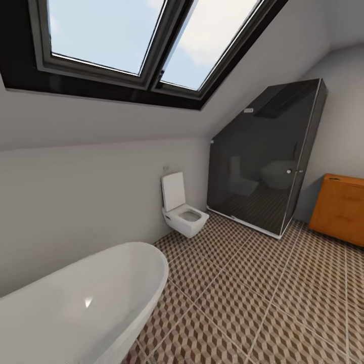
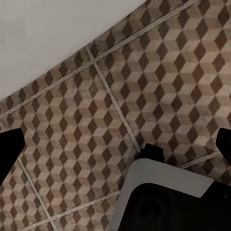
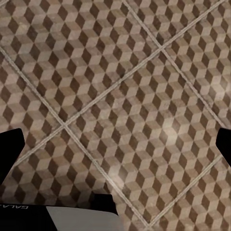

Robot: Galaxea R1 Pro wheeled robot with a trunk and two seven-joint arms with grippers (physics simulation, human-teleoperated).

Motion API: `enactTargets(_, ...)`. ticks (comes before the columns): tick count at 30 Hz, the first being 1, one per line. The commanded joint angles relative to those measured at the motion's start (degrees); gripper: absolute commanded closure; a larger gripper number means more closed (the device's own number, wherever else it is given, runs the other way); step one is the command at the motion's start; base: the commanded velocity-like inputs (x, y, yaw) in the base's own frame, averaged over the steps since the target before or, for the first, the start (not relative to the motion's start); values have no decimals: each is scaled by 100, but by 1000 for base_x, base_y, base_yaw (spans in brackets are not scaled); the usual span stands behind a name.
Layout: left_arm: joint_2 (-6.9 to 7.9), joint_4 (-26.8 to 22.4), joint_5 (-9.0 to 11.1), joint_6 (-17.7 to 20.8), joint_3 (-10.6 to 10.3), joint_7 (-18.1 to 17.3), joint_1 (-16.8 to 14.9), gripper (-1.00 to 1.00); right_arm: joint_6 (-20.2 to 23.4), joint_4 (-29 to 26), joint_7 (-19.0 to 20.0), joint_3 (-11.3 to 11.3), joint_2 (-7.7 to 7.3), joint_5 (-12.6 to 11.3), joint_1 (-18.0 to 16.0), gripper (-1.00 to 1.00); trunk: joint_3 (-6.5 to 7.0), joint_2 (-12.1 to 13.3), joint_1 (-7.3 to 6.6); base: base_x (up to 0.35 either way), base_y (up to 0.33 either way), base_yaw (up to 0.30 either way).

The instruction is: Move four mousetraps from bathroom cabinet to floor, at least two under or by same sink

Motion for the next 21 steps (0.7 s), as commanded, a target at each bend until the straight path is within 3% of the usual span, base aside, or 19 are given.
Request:
enactTargets(1, -1, 5, 41, 12, -49, 8, -6, -100, -26, 12, -11, 48, 3, -60, -7, -100, -18, -7, 1, 0, 0, 0)
enactTargets(21, -1, 5, 41, 12, -49, 8, -6, -100, -31, 10, -11, 30, 4, -62, -3, -100, -203, -7, 1, 0, 0, 0)
